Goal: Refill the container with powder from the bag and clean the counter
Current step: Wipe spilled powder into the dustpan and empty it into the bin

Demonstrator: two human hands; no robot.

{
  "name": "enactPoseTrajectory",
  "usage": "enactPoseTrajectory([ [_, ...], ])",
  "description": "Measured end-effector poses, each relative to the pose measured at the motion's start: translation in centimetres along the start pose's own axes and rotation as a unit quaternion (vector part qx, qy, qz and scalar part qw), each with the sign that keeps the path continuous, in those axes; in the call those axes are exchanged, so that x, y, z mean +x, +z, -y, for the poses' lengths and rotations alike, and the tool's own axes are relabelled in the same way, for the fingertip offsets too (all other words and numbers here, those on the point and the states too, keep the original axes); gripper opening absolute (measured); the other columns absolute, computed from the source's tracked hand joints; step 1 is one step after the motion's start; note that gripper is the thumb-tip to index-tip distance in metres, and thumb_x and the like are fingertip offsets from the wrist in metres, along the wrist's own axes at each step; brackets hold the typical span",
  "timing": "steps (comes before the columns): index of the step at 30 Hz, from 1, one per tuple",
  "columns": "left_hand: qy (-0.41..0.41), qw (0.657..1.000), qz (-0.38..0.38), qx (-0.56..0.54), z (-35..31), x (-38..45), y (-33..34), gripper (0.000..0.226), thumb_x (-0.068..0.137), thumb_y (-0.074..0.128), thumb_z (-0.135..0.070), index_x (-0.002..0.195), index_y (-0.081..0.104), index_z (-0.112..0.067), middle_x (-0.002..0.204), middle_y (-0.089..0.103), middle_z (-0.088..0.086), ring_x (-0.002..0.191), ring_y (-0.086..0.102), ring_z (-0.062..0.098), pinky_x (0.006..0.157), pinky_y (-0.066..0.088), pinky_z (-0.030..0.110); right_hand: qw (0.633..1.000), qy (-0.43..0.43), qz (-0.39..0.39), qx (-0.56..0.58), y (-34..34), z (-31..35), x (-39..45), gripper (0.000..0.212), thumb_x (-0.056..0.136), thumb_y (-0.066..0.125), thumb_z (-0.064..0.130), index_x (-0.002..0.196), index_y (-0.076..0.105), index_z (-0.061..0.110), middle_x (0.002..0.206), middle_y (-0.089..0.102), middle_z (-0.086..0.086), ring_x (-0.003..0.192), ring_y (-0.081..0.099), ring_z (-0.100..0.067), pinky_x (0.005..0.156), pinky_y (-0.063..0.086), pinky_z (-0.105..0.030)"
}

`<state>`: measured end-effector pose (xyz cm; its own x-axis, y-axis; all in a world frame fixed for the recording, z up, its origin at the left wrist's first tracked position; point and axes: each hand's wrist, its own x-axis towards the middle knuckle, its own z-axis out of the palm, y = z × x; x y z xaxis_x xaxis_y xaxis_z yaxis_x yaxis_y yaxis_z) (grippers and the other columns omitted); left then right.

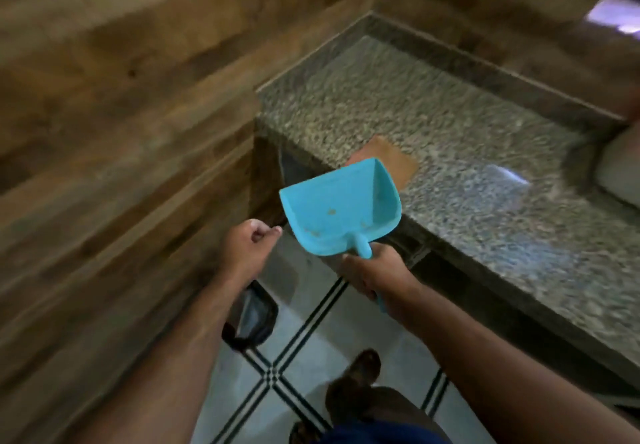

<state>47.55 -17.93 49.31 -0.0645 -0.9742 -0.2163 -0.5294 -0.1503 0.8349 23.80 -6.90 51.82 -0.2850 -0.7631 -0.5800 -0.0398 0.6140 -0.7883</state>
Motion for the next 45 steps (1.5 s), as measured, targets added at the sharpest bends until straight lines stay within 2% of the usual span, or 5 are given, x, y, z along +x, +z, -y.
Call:
enactPoseTrajectory([
  [8, 0.089, 0.992, 0.055, 0.065, -11.0, 5.3, 6.0, 0.026, 0.089, 0.080, -0.043, 0.077, 0.073, -0.021, 0.072, 0.075, -0.002, 0.072, 0.072, 0.018, 0.072, 0.057, 0.035, 0.986, -0.006, -0.166, 0.016, -12.1, 5.7, 0.2, 0.023, 0.096, 0.077, 0.023, 0.095, 0.070, 0.002, 0.065, 0.055, -0.008, 0.042, 0.048, -0.014, 0.038, 0.037, -0.023],
  [19, 0.176, 0.932, 0.135, 0.288, -17.5, 13.1, 20.6, 0.019, 0.090, 0.080, -0.041, 0.092, 0.075, -0.023, 0.099, 0.080, 0.001, 0.094, 0.073, 0.026, 0.076, 0.055, 0.030, 0.975, 0.104, -0.171, 0.094, -25.1, 4.8, 6.2, 0.014, 0.102, 0.066, 0.010, 0.105, 0.056, -0.001, 0.066, 0.045, -0.009, 0.042, 0.040, -0.017, 0.041, 0.036, -0.024],
  [27, 0.200, 0.887, 0.146, 0.390, -16.8, 19.2, 26.5, 0.093, 0.080, 0.081, -0.068, 0.149, 0.060, -0.008, 0.150, 0.064, 0.013, 0.137, 0.060, 0.033, 0.113, 0.050, 0.039, 0.953, 0.152, -0.201, 0.166, -30.3, 4.6, 9.0, 0.013, 0.103, 0.063, 0.012, 0.106, 0.057, 0.001, 0.071, 0.047, -0.010, 0.047, 0.042, -0.018, 0.043, 0.036, -0.027],
  [36, 0.120, 0.987, 0.080, 0.077, -26.5, 26.5, 36.9, 0.042, 0.111, 0.052, -0.034, 0.107, 0.075, 0.002, 0.101, 0.077, 0.024, 0.092, 0.072, 0.038, 0.076, 0.045, 0.035, 0.914, 0.175, -0.271, 0.244, -37.4, 5.9, 8.2, 0.011, 0.101, 0.062, 0.010, 0.095, 0.053, 0.009, 0.063, 0.040, -0.006, 0.039, 0.035, -0.015, 0.046, 0.028, -0.024],
  [45, 0.204, 0.902, 0.307, 0.227, -34.5, 25.9, 55.5, 0.041, 0.110, 0.049, -0.032, 0.137, 0.058, -0.003, 0.132, 0.069, 0.029, 0.118, 0.067, 0.048, 0.097, 0.051, 0.044, 0.840, 0.246, -0.361, 0.322, -36.2, 2.6, 5.4, 0.015, 0.104, 0.060, 0.008, 0.091, 0.053, 0.013, 0.058, 0.037, -0.003, 0.037, 0.035, -0.015, 0.042, 0.026, -0.020],
])
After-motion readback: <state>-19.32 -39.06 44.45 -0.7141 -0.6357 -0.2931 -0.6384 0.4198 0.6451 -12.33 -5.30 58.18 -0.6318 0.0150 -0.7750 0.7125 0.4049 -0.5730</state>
